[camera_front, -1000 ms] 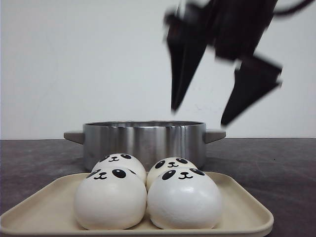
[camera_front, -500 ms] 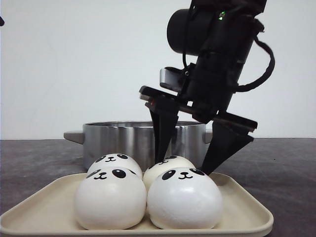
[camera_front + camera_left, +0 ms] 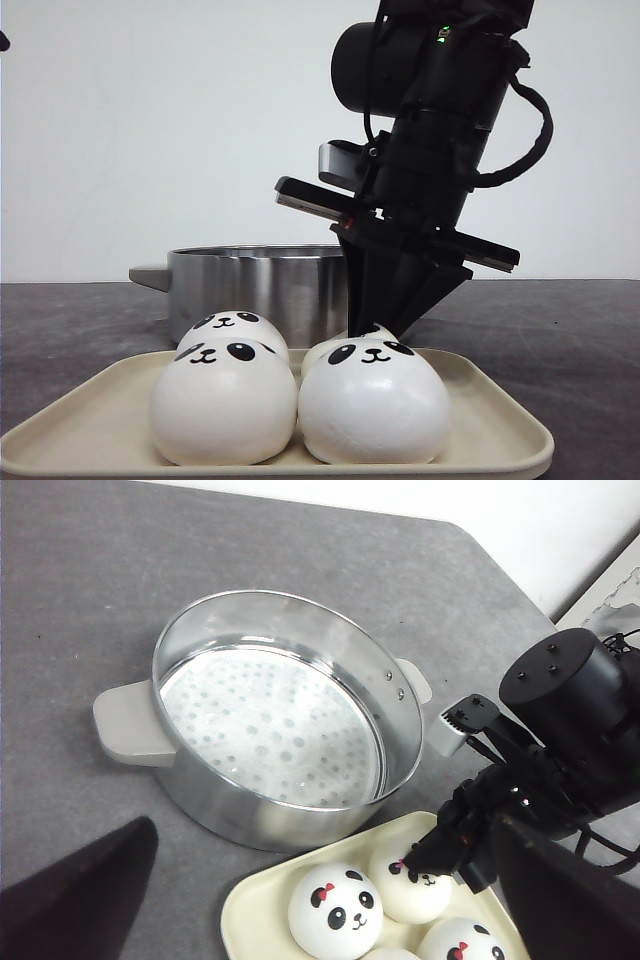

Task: Steam buns
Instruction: 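Lower the right gripper onto the farther panda bun and grasp it, then carry the bun with the right gripper into the steel pot, release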

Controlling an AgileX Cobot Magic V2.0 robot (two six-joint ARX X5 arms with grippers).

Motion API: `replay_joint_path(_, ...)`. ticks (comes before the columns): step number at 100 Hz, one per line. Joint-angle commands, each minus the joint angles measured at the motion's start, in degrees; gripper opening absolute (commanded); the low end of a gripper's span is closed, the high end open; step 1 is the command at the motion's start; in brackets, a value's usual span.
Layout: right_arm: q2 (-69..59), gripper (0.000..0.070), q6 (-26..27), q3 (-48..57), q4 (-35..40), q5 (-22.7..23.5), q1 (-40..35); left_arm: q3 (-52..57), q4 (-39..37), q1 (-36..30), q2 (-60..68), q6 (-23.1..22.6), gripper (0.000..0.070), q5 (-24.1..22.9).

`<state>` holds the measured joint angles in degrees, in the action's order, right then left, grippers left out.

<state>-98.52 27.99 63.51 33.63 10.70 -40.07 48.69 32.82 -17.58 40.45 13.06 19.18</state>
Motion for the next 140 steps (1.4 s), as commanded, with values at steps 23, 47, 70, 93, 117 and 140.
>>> replay_joint_path(23, 15.9, 0.0003, -1.0, 3.5, -1.8, 2.0, -3.7, 0.7, -1.4, -0.9, 0.4, -0.4, 0.0700, -0.3)
replay_joint_path(47, 15.1, 0.0003, -6.8, 15.5, -6.9, -6.3, 0.0, 0.7, -5.4, -0.9, 0.4, 0.1, 0.0700, -0.9)
replay_joint_path(70, -0.6, 0.0002, -13.1, 29.5, -1.2, -7.4, 4.6, 0.7, -5.5, -1.2, 0.9, 0.1, 0.0700, -1.4)
replay_joint_path(93, -14.3, 0.0002, -14.0, 34.3, -2.6, -14.3, 7.2, 0.7, -5.1, -1.2, 0.9, 0.0, 0.0700, -1.4)
replay_joint_path(117, -21.3, 0.0003, -15.4, 34.3, -3.9, -16.7, 8.2, 0.7, -3.8, -1.2, 0.9, 0.0, 0.0700, -1.4)
replay_joint_path(140, -21.8, 0.0315, -16.1, 34.3, -5.4, -16.8, 8.0, 0.7, -4.0, -1.2, 1.2, 0.0, 0.0700, -1.4)
